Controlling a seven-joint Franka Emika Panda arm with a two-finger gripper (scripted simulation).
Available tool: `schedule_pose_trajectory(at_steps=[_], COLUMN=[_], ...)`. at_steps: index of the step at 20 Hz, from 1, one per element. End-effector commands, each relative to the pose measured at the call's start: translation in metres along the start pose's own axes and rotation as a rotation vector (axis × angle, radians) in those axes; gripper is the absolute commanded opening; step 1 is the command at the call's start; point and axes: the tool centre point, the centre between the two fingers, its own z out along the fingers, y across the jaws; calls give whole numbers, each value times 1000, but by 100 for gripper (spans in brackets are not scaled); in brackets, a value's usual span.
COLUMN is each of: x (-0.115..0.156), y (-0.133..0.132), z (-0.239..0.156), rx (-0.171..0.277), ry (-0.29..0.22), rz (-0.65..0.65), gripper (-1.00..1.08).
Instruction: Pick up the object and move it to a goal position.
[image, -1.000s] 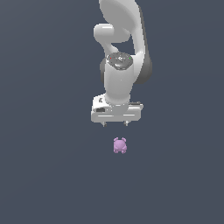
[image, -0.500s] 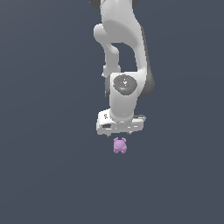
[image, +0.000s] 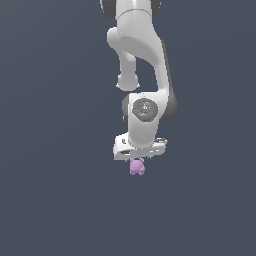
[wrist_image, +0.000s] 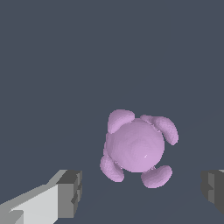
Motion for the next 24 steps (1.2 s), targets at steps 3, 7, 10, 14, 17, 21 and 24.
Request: schedule_pose_trajectory(at_steps=[3,7,10,14,17,21,24], x=[0,0,0,-1,0,1,1], y=[0,0,0,0,0,0,0], z=[2,14,30,47,51,51,51], rx=[0,0,0,0,0,0,0], ry=[0,0,0,0,0,0,0], rz=[0,0,-1,-1,-1,-1,-1], gripper=[100,100,100,100,100,-100,-100])
